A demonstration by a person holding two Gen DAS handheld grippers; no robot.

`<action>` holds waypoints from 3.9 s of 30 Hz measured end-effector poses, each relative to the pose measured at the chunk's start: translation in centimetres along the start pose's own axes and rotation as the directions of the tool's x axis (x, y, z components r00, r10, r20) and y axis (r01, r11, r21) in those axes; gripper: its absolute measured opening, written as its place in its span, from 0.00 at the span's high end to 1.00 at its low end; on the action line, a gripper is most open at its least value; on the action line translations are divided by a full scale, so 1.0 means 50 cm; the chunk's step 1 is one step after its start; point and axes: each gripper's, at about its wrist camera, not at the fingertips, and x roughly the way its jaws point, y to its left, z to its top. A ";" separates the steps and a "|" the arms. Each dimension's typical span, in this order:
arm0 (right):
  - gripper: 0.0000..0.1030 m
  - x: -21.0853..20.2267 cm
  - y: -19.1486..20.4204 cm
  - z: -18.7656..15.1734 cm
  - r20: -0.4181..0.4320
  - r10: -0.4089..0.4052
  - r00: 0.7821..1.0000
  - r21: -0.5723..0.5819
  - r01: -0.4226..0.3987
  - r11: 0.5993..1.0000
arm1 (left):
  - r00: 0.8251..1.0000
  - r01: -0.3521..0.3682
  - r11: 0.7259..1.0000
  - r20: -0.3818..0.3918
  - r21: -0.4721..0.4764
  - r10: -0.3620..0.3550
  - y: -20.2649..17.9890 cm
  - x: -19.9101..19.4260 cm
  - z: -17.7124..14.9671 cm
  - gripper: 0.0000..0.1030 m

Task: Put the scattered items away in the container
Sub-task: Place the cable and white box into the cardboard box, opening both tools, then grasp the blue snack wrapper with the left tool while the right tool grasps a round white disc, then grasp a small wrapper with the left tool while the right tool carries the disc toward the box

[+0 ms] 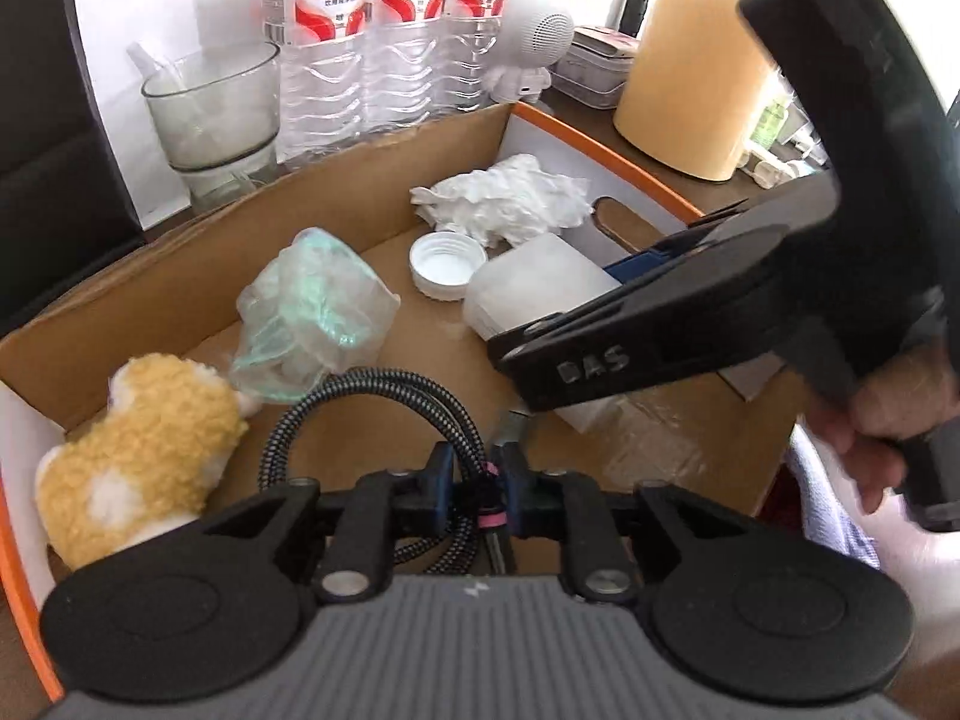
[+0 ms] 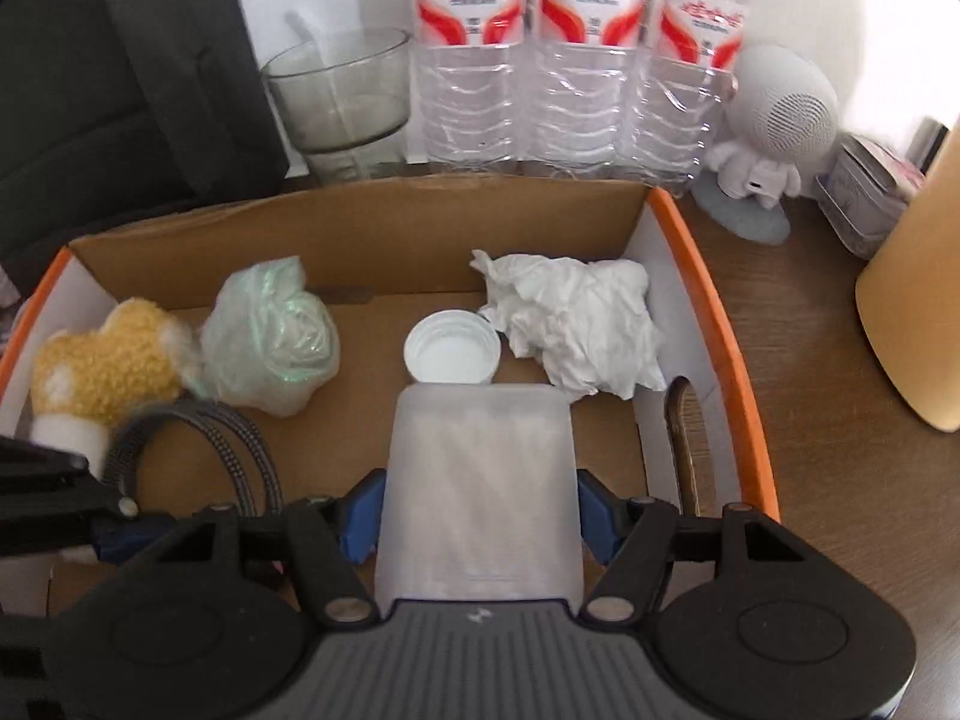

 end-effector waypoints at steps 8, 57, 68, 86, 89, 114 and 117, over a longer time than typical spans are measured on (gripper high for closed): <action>0.27 -0.093 -0.021 0.040 0.079 0.042 0.996 0.052 -0.046 0.998 | 0.991 -0.017 0.986 0.125 -0.163 0.038 0.044 -0.109 0.024 0.48; 0.79 -0.205 0.038 -0.430 0.336 0.173 0.926 -0.326 -0.058 0.944 | 0.797 -0.399 0.814 0.278 -0.423 0.536 -0.210 -0.191 -0.462 0.05; 0.60 -0.183 0.097 -0.368 0.308 0.303 0.902 -0.431 -0.152 0.890 | 0.841 -0.332 0.835 0.262 -0.440 0.473 -0.200 -0.178 -0.470 0.33; 0.63 -0.184 0.102 -0.374 0.338 0.334 0.880 -0.424 -0.174 0.889 | 0.825 -0.333 0.821 0.279 -0.464 0.492 -0.200 -0.186 -0.474 0.39; 0.63 -0.232 0.076 -0.402 0.402 0.345 0.848 -0.378 -0.190 0.906 | 0.810 -0.359 0.817 0.284 -0.452 0.513 -0.209 -0.188 -0.474 0.44; 0.63 -0.426 -0.005 -0.708 0.609 0.369 0.702 -0.349 -0.180 0.920 | 0.617 -0.391 0.834 0.561 -0.390 0.552 -0.521 -0.318 -0.586 0.86; 0.63 -0.437 -0.015 -0.700 0.626 0.366 0.689 -0.336 -0.186 0.923 | 0.627 -0.360 0.840 0.561 -0.405 0.540 -0.507 -0.322 -0.570 0.86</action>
